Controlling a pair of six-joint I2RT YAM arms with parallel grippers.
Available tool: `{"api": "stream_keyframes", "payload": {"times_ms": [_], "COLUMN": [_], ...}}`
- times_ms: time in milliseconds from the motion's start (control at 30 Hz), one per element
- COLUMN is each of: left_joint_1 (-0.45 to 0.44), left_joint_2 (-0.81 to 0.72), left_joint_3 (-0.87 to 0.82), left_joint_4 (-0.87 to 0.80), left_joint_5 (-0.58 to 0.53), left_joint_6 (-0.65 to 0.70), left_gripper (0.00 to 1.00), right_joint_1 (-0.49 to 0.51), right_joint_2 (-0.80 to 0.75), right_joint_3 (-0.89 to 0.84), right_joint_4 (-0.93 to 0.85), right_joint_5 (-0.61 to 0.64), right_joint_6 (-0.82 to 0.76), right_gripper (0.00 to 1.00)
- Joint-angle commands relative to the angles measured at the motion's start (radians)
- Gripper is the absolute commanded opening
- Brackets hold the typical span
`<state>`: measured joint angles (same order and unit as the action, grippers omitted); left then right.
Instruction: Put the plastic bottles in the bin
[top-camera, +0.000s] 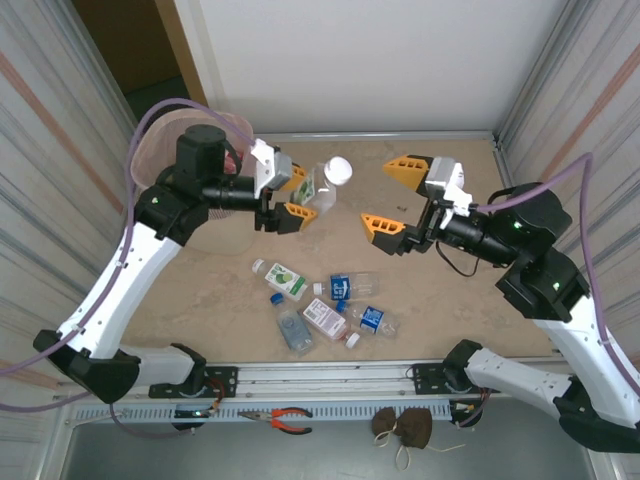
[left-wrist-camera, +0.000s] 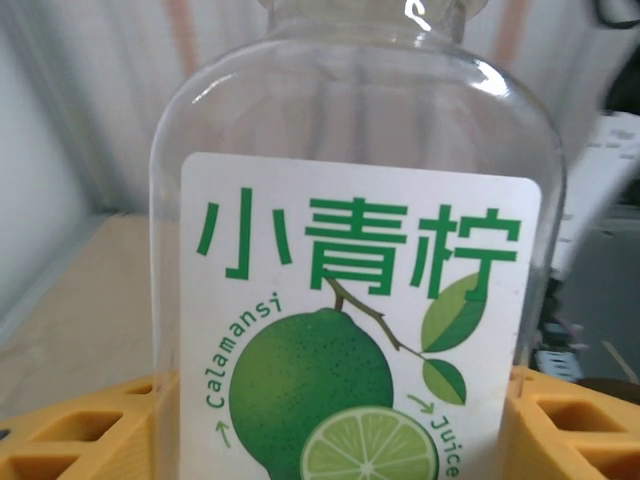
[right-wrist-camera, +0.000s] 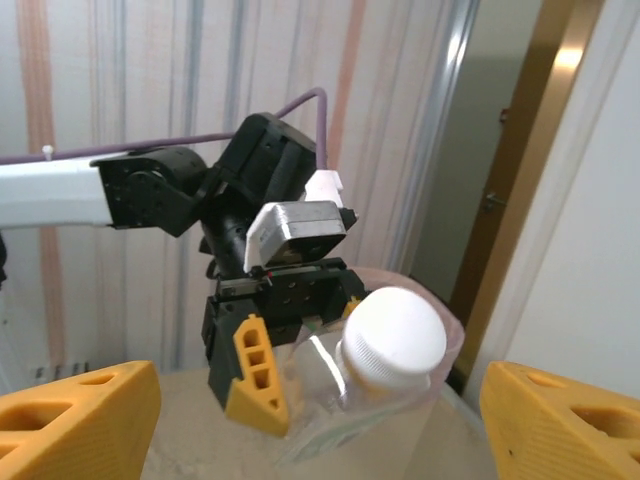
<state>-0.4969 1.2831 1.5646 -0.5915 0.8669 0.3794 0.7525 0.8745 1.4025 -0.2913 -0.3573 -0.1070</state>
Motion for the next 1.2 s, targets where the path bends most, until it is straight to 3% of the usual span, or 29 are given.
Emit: {"api": "stream_keyframes", "payload": {"times_ms": [0,300,533,833,1167], "left_joint_1": [0.048,0.224,0.344,0.501,0.511], "left_joint_2": [0.007,0.102,0.187,0.273,0.36], "left_joint_3": [0.068,0.21,0.305,0.333,0.273], "left_joint_4": [-0.079,-0.215,-0.323,-0.378,-0.358], "left_joint_5": [-0.177,-0.415,-0.515,-0.469,-0.391], "left_joint_6": [-0.035,-0.138,-0.187,-0.265,-0.31], "left_gripper": [0.55,0.55,0.55,0.55,0.54], "right_joint_1": [-0.001,-0.007,-0.025,-0.032,-0.034], "right_joint_2": [-0.005,0.032,0.055,0.06,0.051], "right_joint_3": [-0.007,-0.012,-0.023,-0.027,-0.041], "right_joint_4": [-0.017,-0.078,-0.101,-0.112,-0.117], "right_joint_5": [0.082,0.295,0.299,0.294,0.297], "right_joint_6": [-0.006,0.043,0.075,0.081,0.089], "right_gripper": [0.83,0.84,0.84,0.83,0.83]}}
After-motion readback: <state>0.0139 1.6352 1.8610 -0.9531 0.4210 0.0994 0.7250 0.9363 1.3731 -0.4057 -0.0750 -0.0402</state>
